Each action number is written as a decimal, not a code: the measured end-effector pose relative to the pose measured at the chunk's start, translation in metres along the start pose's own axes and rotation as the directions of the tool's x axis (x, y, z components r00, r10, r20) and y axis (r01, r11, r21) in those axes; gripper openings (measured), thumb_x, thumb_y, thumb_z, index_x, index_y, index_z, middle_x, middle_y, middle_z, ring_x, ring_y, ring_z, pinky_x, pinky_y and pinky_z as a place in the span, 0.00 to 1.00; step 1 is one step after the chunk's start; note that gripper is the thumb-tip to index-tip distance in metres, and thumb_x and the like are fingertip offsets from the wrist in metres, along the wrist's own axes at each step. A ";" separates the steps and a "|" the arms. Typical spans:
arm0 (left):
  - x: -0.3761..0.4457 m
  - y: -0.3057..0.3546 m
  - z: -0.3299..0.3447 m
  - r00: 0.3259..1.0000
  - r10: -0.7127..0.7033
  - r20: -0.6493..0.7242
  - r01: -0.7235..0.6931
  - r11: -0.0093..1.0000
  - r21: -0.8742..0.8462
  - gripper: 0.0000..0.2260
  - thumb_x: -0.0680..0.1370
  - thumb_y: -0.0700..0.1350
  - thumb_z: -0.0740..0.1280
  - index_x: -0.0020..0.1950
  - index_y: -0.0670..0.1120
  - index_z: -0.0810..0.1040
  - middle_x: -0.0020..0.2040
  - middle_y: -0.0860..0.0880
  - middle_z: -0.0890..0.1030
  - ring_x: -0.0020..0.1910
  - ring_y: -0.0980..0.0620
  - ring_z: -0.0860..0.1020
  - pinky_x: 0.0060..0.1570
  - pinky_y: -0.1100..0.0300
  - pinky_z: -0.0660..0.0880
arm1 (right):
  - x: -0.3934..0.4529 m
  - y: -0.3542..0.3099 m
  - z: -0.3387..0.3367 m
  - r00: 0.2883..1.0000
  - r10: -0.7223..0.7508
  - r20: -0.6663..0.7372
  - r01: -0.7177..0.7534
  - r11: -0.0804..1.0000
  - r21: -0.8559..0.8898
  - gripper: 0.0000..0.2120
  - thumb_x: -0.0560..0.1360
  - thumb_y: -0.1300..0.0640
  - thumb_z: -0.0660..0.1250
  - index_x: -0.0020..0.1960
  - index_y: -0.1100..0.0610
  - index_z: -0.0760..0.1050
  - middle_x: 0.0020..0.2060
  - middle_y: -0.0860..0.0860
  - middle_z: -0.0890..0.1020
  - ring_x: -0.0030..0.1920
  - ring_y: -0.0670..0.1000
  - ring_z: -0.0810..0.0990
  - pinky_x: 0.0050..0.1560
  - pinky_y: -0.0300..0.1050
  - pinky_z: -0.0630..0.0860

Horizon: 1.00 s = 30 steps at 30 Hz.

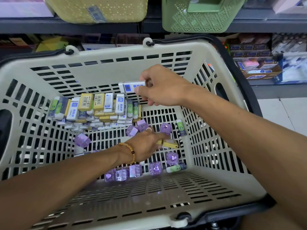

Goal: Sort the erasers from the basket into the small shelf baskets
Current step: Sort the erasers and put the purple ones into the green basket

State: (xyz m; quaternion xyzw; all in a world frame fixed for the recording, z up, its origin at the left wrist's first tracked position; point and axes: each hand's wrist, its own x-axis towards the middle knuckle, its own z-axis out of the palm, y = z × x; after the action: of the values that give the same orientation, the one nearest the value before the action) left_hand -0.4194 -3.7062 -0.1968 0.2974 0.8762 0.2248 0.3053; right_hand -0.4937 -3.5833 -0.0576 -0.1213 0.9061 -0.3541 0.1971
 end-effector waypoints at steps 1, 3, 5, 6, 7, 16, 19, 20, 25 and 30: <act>-0.001 0.000 -0.005 1.000 -0.020 0.012 0.020 0.999 -0.037 0.17 0.82 0.46 0.60 0.71 0.57 0.67 0.43 0.54 0.67 0.37 0.60 0.68 0.40 0.65 0.70 | 0.001 0.000 0.000 1.000 0.005 -0.004 -0.005 1.000 0.008 0.13 0.79 0.54 0.66 0.51 0.66 0.77 0.42 0.59 0.84 0.42 0.55 0.84 0.48 0.52 0.81; -0.008 -0.001 -0.014 0.996 -0.079 0.041 0.083 0.989 -0.119 0.15 0.82 0.46 0.60 0.68 0.55 0.70 0.42 0.53 0.72 0.34 0.59 0.71 0.32 0.68 0.66 | 0.002 -0.001 0.000 1.000 0.011 -0.010 -0.011 0.999 0.034 0.12 0.78 0.55 0.67 0.48 0.65 0.77 0.38 0.57 0.84 0.39 0.55 0.85 0.45 0.50 0.81; -0.020 -0.002 -0.023 0.985 -0.153 0.082 0.170 0.950 -0.263 0.13 0.82 0.45 0.61 0.66 0.55 0.72 0.41 0.52 0.74 0.30 0.57 0.71 0.28 0.68 0.67 | 0.004 -0.002 -0.001 0.999 0.006 -0.038 -0.003 0.997 0.077 0.09 0.76 0.56 0.70 0.44 0.63 0.78 0.32 0.55 0.82 0.35 0.54 0.85 0.40 0.48 0.80; -0.027 -0.002 -0.028 0.975 -0.195 0.107 0.221 0.902 -0.370 0.12 0.82 0.45 0.61 0.64 0.55 0.73 0.39 0.52 0.73 0.28 0.57 0.70 0.27 0.67 0.68 | 0.004 -0.003 -0.001 0.998 0.009 -0.057 -0.002 0.993 0.116 0.09 0.75 0.56 0.72 0.44 0.62 0.78 0.31 0.55 0.82 0.33 0.53 0.84 0.39 0.49 0.81; -0.036 -0.002 -0.033 0.964 -0.234 0.129 0.267 0.834 -0.483 0.11 0.81 0.44 0.62 0.62 0.56 0.75 0.38 0.51 0.72 0.27 0.57 0.68 0.25 0.66 0.68 | 0.005 -0.003 -0.002 0.997 0.018 -0.075 -0.006 0.986 0.167 0.09 0.73 0.56 0.74 0.44 0.62 0.78 0.30 0.55 0.82 0.31 0.51 0.82 0.38 0.50 0.81; -0.150 -0.018 -0.096 0.783 -0.609 0.129 0.305 0.195 -0.932 0.13 0.75 0.43 0.69 0.57 0.58 0.79 0.47 0.45 0.81 0.28 0.54 0.79 0.25 0.59 0.73 | 0.038 -0.027 0.039 0.993 0.098 0.064 -0.115 0.900 0.421 0.08 0.79 0.56 0.67 0.45 0.59 0.80 0.34 0.52 0.83 0.29 0.44 0.78 0.31 0.36 0.75; -0.168 -0.021 -0.106 0.718 -0.691 0.081 0.242 0.138 -0.960 0.12 0.76 0.43 0.69 0.56 0.55 0.80 0.45 0.46 0.79 0.30 0.52 0.77 0.19 0.63 0.69 | 0.058 -0.045 0.065 0.988 0.106 0.115 -0.144 0.906 0.399 0.08 0.79 0.57 0.66 0.44 0.59 0.80 0.35 0.53 0.83 0.28 0.44 0.78 0.30 0.37 0.75; -0.172 -0.021 -0.107 0.699 -0.711 0.074 0.219 0.115 -0.969 0.10 0.76 0.43 0.69 0.56 0.55 0.80 0.45 0.45 0.78 0.30 0.51 0.75 0.18 0.64 0.68 | 0.064 -0.050 0.073 0.985 0.113 0.133 -0.157 0.907 0.391 0.08 0.79 0.58 0.66 0.44 0.59 0.80 0.34 0.53 0.83 0.28 0.45 0.78 0.30 0.38 0.75; -0.184 -0.024 -0.110 0.683 -0.724 0.095 0.044 -0.090 -0.995 0.09 0.77 0.39 0.67 0.55 0.49 0.80 0.42 0.43 0.75 0.24 0.53 0.69 0.16 0.68 0.63 | 0.086 -0.077 0.107 0.971 0.142 0.194 -0.218 0.856 0.469 0.08 0.79 0.62 0.66 0.42 0.61 0.80 0.32 0.53 0.83 0.27 0.45 0.80 0.30 0.38 0.76; -0.186 -0.029 -0.112 0.689 -0.719 0.093 -0.009 -0.136 -0.991 0.08 0.79 0.38 0.64 0.56 0.46 0.78 0.41 0.41 0.74 0.22 0.54 0.64 0.14 0.68 0.60 | 0.072 -0.083 0.112 0.997 0.029 0.071 -0.057 0.905 0.421 0.08 0.81 0.57 0.63 0.44 0.54 0.79 0.40 0.52 0.83 0.35 0.47 0.79 0.43 0.47 0.80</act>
State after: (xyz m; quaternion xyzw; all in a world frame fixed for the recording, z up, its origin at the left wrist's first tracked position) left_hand -0.3872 -3.8738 -0.0589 -0.3499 0.5396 0.7315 0.2267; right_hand -0.5016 -3.7354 -0.0952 -0.0668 0.8036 -0.5336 0.2551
